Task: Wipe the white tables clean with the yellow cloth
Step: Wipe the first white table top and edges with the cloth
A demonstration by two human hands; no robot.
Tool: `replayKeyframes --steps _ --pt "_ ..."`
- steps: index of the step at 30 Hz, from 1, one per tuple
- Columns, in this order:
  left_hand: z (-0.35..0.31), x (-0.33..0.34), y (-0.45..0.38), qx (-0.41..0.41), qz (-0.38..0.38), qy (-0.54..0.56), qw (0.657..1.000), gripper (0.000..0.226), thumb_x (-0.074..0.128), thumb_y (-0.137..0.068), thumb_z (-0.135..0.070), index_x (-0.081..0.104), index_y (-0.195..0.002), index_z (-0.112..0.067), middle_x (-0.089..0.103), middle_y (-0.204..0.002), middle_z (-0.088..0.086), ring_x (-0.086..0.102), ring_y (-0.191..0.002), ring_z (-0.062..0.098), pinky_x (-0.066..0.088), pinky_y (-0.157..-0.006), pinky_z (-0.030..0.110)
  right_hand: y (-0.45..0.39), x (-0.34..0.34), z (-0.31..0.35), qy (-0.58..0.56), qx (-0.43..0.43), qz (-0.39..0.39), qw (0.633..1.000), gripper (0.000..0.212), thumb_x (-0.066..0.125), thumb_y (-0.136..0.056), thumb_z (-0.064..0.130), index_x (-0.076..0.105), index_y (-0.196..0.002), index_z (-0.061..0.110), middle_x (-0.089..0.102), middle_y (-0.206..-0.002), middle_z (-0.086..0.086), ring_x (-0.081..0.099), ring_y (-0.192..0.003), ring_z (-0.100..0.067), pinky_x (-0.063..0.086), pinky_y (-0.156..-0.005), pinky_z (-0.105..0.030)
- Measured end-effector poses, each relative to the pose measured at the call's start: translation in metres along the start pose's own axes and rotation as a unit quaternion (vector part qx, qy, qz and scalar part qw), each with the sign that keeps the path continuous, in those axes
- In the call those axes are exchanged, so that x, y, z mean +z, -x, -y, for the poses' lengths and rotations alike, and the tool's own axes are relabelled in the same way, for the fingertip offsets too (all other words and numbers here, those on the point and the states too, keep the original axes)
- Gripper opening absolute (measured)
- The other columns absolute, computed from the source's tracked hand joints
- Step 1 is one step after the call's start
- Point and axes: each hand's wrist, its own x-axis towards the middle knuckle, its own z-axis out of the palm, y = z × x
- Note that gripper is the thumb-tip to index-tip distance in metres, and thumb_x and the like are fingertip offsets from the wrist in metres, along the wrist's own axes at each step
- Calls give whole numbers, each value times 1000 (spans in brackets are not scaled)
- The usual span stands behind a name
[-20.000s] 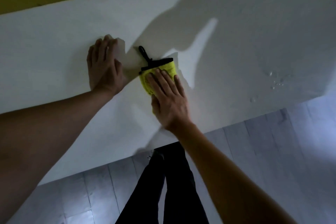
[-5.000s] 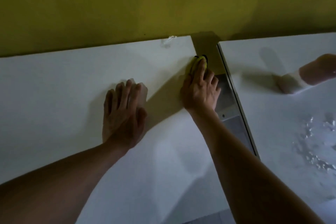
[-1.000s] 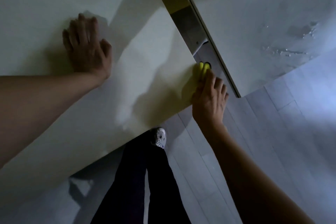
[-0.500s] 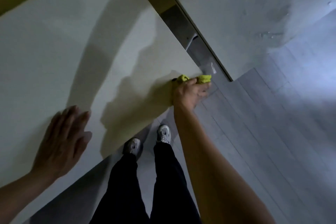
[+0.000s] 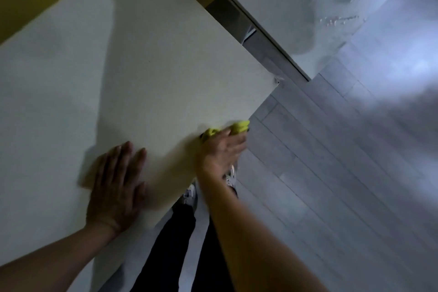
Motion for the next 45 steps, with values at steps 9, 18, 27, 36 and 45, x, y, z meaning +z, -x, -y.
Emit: replayKeyframes --steps 9,18,27,36,45 --pt "1 1 0 2 -7 3 1000 68 35 -99 -43 38 -159 -10 22 -169 19 23 -155 44 18 -125 62 -13 6 15 -5 4 -41 999 56 24 -105 45 11 -154 23 30 -148 -12 37 -132 -36 36 -104 -49" --pt "4 4 2 17 -35 -9 999 68 33 -101 -42 33 -161 -11 22 -170 20 22 -156 41 14 -127 59 -115 -29 90 -12 -52 -90 994 51 26 -106 41 24 -151 18 39 -144 -13 46 -126 -33 36 -103 -47" --pt "4 6 3 16 -47 -20 999 67 37 -99 -40 34 -161 -12 25 -168 21 26 -154 42 17 -126 59 72 7 -50 46 -131 75 988 80 22 -95 46 -19 -155 13 -9 -165 -12 2 -152 -35 11 -123 -56" --pt "6 12 2 23 -63 -21 998 64 33 -103 -38 33 -162 -14 25 -168 19 27 -154 42 17 -127 57 51 14 -39 -12 -61 25 998 63 18 -107 44 -10 -158 23 15 -160 -10 24 -144 -32 25 -115 -51" --pt "4 9 4 21 -68 -7 997 63 31 -103 -36 31 -163 -15 23 -170 17 21 -157 38 12 -128 55 -67 -23 51 -8 -94 -44 995 60 32 -106 35 8 -157 16 30 -151 -13 41 -132 -34 35 -110 -51"
